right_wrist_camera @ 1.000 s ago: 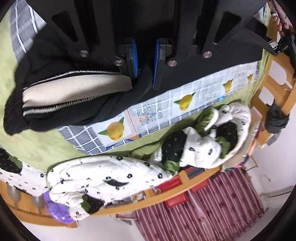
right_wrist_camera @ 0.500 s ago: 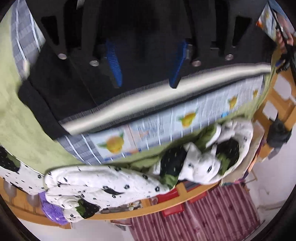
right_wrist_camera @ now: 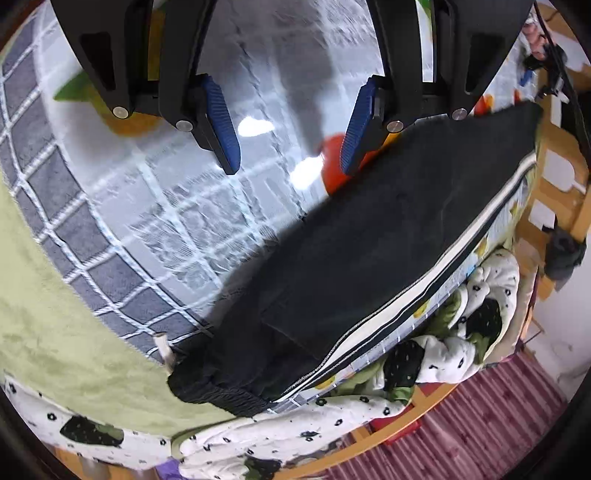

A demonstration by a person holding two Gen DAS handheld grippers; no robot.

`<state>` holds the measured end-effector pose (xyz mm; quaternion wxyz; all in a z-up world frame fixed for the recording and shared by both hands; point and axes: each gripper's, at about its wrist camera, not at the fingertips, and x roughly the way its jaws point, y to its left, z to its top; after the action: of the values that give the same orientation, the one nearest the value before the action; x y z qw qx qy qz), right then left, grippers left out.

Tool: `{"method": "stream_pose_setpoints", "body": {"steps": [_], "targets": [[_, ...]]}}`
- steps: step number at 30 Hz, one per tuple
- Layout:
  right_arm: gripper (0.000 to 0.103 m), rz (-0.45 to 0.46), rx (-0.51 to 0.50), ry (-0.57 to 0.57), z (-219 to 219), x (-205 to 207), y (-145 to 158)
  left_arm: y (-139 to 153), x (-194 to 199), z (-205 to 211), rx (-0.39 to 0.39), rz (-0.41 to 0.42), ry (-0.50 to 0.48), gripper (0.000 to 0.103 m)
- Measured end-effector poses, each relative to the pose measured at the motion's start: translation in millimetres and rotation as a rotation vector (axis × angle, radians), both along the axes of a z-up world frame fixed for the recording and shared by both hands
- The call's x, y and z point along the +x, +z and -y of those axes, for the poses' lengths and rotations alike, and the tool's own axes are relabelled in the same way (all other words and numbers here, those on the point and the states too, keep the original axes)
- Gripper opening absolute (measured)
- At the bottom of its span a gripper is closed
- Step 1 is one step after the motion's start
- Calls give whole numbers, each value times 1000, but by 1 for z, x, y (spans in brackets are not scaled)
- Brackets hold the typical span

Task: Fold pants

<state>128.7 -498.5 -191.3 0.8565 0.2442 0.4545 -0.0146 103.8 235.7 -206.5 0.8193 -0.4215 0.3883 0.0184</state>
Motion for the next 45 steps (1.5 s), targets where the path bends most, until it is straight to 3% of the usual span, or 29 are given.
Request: {"method": "stream_pose_setpoints", "body": {"steps": [3,5,8,11,12,13,15,17,21,26,32,35,39,42,45], "targets": [[44,-1,56,-27,-1,28,-7,-1,17,-4,3,3,22,70],[42,14,63,-43,1,48,-9,-1,30,-5,20,-3,38,69],[33,24,58,-54,3,85,-12,0,54,-11,34,-17,66,68],[21,23,136,-71,7,117,-20,1,71,-17,57,-48,105,47],[19,20,145,-72,7,123,-20,1,77,-18,78,-71,110,26],[16,32,148,-75,8,125,-17,1,78,-21,95,-91,108,12],[14,91,144,-78,8,120,-9,5,73,-25,77,-71,98,10],[10,162,149,-92,10,104,6,15,60,-25,77,-47,76,10],[7,201,235,-114,26,76,22,39,31,-12,139,-39,-7,10],[7,174,192,-89,41,19,33,53,-32,8,233,-60,-101,10],[7,134,151,-77,70,-72,27,39,-99,20,193,-66,-160,11],[10,75,97,-65,75,-96,11,30,-117,27,223,-76,-166,14],[28,10,17,-73,73,-116,-1,22,-131,22,211,-119,-140,25],[32,12,-98,-57,66,-137,19,30,-142,18,262,-151,-124,57],[32,22,-212,-33,58,-149,46,49,-163,15,364,-136,-116,57]]}}
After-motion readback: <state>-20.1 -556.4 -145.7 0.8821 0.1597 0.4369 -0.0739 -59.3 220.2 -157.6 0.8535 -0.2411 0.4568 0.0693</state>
